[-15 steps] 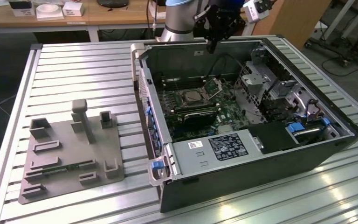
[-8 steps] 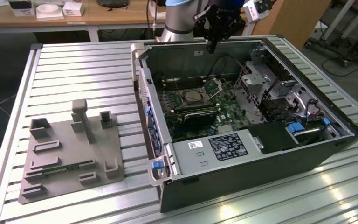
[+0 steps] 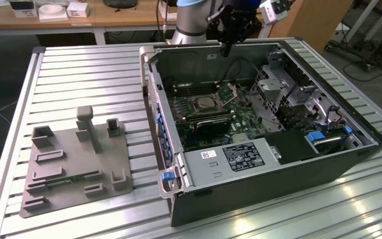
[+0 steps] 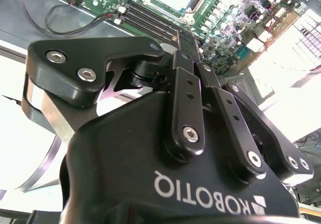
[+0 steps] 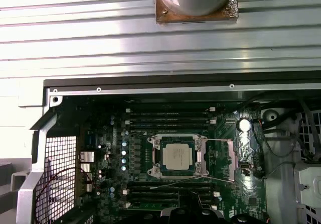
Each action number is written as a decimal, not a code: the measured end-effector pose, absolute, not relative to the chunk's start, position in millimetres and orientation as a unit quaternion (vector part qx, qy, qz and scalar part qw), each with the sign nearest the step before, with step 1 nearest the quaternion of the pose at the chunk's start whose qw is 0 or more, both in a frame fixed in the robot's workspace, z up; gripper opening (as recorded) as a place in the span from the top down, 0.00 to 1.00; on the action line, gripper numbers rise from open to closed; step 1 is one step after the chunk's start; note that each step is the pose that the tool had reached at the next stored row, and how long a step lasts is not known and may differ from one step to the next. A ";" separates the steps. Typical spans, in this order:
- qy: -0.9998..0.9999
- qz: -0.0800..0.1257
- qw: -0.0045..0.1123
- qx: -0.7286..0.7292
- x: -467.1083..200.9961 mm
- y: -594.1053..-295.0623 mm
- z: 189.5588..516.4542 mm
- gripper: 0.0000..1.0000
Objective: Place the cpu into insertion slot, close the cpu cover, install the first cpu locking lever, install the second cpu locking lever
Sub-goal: 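Place the cpu into insertion slot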
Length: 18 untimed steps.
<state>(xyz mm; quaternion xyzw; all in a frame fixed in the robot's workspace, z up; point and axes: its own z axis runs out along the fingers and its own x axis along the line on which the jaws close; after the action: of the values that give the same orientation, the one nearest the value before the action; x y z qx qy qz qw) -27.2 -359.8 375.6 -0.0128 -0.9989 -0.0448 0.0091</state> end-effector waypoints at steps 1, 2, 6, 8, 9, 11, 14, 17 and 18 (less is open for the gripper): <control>-0.999 -0.045 0.009 -0.013 -27.2 -359.8 375.6 0.90; -0.999 -0.045 0.009 -0.013 -27.2 -359.8 375.5 0.90; -0.999 -0.045 0.009 -0.013 -27.2 -359.8 368.8 0.90; -0.999 -0.045 0.009 -0.013 -27.2 -359.8 365.1 0.90; -0.999 -0.045 0.009 -0.013 -27.2 -359.8 363.4 0.90; -0.999 -0.045 0.009 -0.012 -27.2 -359.8 359.6 0.90; -0.999 -0.045 0.010 -0.002 -26.8 -359.7 354.2 0.90; -0.999 -0.044 0.011 0.020 -26.7 -359.7 349.4 0.90; -0.999 -0.043 0.011 0.028 -26.7 -359.7 347.9 0.90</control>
<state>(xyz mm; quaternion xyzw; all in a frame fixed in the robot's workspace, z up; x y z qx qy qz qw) -26.7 -359.7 347.9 0.0277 -0.9986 -0.0433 0.0109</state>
